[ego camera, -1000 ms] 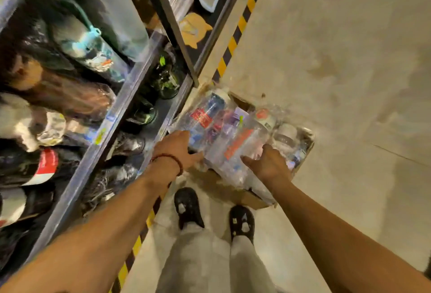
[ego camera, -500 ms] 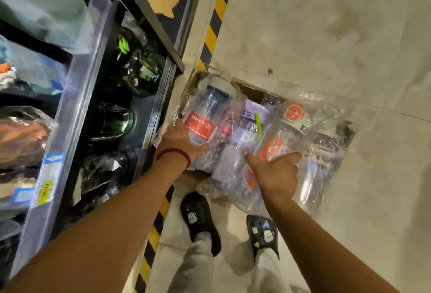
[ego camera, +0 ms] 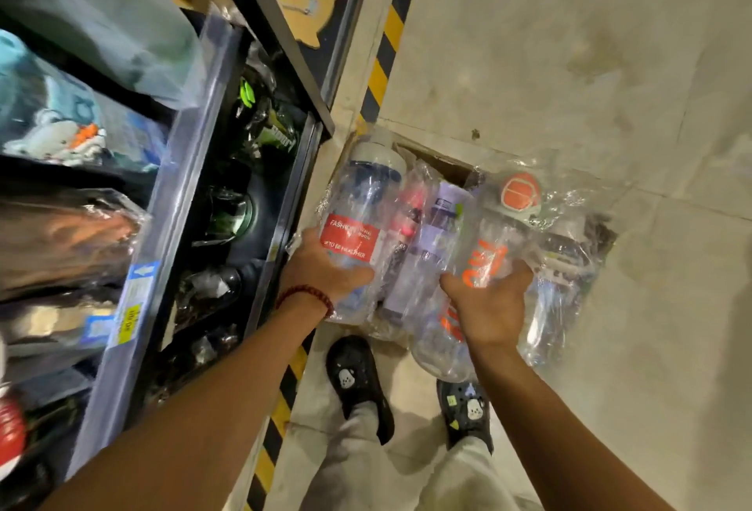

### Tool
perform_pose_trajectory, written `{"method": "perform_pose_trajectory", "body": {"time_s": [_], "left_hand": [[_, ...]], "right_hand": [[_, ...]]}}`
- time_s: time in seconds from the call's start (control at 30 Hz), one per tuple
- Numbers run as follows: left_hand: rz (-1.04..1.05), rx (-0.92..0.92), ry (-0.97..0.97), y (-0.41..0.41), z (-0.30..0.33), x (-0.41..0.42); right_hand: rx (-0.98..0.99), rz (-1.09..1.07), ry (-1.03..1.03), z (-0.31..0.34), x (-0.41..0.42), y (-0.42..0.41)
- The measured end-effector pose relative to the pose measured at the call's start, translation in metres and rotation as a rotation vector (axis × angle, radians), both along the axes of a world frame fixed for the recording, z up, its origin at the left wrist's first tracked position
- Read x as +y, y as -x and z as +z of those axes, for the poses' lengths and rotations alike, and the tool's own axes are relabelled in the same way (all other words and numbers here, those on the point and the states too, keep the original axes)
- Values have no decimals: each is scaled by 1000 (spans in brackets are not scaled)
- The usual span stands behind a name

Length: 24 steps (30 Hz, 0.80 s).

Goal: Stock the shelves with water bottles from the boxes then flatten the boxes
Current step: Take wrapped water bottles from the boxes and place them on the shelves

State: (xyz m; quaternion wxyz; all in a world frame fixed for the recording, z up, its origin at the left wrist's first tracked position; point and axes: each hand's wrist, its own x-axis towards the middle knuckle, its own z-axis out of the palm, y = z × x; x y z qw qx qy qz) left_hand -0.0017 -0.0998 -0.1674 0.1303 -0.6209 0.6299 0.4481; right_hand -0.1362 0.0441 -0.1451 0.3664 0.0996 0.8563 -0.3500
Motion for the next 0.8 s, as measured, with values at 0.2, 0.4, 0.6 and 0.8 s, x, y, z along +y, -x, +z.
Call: {"method": "perform_pose_trajectory", "body": {"time_s": [0.2,0.4,0.6,0.8], "left_hand": [[168,34,105,-16,91,11],[350,262,234,-12,205,24],[558,466,431,-21,331,56],[728,543,636,-58,425,114]], "right_hand": [[53,200,209,84,-11,-2],[103,341,481,197,-25,15],[183,584,650,310,-21,27],[175,822,831,409,-17,8]]}}
